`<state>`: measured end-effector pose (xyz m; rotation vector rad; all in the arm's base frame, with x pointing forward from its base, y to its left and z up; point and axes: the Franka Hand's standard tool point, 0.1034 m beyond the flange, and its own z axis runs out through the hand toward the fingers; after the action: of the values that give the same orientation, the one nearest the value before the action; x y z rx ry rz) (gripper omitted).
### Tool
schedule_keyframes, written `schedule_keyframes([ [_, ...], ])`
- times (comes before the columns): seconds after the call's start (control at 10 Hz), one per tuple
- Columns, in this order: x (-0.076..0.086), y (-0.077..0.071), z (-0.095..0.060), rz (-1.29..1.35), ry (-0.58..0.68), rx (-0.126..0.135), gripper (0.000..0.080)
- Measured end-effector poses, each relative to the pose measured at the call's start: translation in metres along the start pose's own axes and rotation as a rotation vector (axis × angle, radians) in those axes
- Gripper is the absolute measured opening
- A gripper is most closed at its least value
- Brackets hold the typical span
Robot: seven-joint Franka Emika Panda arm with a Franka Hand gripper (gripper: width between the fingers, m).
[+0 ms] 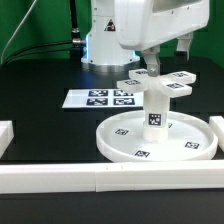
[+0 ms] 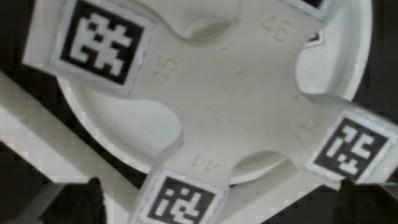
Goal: Assemble round table
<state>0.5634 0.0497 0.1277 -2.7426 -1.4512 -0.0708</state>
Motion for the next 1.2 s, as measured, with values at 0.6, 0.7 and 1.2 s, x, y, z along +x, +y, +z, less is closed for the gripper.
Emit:
schedule_keyframes([
  [0.6, -0.011, -0.003, 0.008, -0.246, -0.006, -0.016, 0.0649],
  [0.7, -0.014, -0.003, 0.011, -0.242, -0.009, -0.011, 0.0649],
  [1.2, -0.024, -0.004, 0.021, -0.229, -0.021, 0.007, 0.0649],
])
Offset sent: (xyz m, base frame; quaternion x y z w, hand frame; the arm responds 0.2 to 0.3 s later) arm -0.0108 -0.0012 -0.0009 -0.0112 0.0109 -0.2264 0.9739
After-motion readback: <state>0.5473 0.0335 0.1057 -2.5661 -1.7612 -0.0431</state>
